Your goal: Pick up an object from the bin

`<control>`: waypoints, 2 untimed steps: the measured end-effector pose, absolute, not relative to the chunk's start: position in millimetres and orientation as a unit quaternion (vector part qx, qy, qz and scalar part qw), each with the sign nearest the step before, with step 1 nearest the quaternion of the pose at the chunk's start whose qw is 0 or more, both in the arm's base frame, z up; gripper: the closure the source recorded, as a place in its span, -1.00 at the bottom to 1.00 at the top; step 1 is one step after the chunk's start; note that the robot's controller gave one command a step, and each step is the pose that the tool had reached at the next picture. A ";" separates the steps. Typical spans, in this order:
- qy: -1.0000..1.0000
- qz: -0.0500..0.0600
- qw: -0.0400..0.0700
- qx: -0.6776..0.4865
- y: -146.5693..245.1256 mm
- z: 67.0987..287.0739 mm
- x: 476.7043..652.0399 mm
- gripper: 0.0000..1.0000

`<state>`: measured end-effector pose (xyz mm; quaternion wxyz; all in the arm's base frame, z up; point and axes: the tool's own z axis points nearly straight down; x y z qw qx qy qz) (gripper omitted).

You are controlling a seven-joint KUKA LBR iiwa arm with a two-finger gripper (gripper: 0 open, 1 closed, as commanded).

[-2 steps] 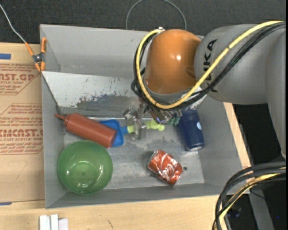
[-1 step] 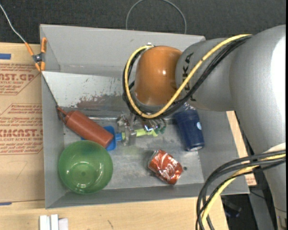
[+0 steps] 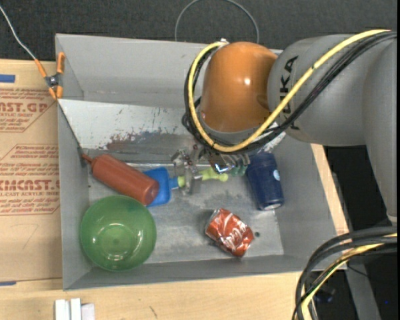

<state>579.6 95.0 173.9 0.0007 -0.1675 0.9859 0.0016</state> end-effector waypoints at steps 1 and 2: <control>0.988 0.003 0.007 -0.157 90.3 119.9 588.1 1.00; 0.985 0.002 0.002 -0.172 86.9 193.8 572.9 1.00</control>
Offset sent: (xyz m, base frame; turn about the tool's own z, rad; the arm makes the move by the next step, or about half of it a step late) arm -0.0256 -0.0129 0.1728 -0.0550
